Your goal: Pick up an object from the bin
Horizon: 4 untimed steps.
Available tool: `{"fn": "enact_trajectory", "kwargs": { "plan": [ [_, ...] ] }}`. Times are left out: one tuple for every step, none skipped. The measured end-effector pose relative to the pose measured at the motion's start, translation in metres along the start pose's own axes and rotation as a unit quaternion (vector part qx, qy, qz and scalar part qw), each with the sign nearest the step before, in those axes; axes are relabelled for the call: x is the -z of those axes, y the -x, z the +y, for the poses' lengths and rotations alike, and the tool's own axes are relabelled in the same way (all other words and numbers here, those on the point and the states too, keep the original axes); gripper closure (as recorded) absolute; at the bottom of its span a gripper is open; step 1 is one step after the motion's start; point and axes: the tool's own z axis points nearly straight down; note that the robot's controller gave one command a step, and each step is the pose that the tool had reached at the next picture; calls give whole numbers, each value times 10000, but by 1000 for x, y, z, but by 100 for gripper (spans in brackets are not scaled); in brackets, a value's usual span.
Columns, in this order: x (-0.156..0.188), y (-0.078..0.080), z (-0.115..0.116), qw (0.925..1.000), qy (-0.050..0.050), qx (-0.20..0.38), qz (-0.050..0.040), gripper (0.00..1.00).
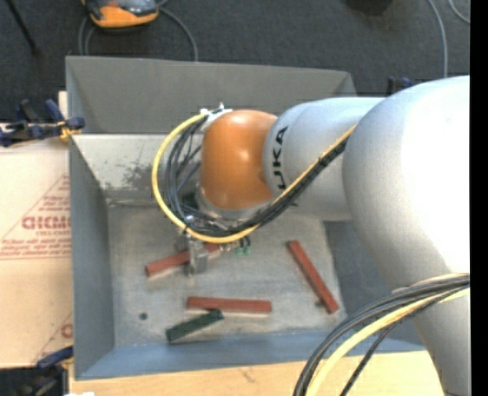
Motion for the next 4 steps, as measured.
{"fn": "enact_trajectory", "kwargs": {
  "plan": [
    [0, 0, 0, 10000, 0, -6, 1, 100],
    [0, 0, 0, 10000, 1, -9, 1, 100],
    [0, 0, 0, 10000, 1, -13, 1, 100],
    [0, 0, 0, 10000, 1, -16, 1, 100]
  ]
}}
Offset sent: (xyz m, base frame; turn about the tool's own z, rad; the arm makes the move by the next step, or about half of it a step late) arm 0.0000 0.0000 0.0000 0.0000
